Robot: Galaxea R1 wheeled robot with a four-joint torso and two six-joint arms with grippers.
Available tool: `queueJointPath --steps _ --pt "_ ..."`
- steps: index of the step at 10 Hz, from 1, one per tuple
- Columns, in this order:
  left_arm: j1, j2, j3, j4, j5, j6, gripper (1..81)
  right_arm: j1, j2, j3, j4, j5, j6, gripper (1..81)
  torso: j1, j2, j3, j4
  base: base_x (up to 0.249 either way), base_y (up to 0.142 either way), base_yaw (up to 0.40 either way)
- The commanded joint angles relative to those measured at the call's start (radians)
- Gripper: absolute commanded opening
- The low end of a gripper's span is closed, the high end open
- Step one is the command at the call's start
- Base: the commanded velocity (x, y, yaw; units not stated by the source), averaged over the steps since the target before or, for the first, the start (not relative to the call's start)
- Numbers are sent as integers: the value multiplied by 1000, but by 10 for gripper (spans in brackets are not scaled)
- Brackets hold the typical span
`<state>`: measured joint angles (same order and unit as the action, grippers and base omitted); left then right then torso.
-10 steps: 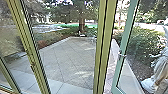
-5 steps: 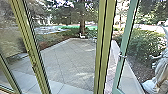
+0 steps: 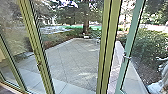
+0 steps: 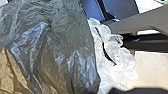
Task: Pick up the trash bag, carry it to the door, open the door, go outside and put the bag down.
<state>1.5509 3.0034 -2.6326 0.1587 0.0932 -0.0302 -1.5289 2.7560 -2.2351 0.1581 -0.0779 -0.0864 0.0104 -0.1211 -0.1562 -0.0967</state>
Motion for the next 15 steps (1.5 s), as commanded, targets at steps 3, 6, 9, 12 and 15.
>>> queueJointPath --steps 3,6,9,12,15 --pt "-57 0 -26 -5 16 -5 10 9 176 -285 -49 -48 -9 811 0 0 0 0 0 0 0" --pt "-61 -4 -32 -1 16 -4 10 6 237 -408 -54 -43 -9 811 0 0 0 0 0 0 0" --pt "-61 -7 -32 1 17 1 10 5 248 -419 -54 -45 -9 811 0 0 0 0 0 0 0" --pt "-62 -7 -32 7 17 6 10 5 251 -420 -55 -43 -9 811 0 0 0 0 0 0 0" --pt "-62 -7 -31 7 19 7 10 5 251 -420 -55 -43 -9 811 0 0 0 0 0 0 -165"
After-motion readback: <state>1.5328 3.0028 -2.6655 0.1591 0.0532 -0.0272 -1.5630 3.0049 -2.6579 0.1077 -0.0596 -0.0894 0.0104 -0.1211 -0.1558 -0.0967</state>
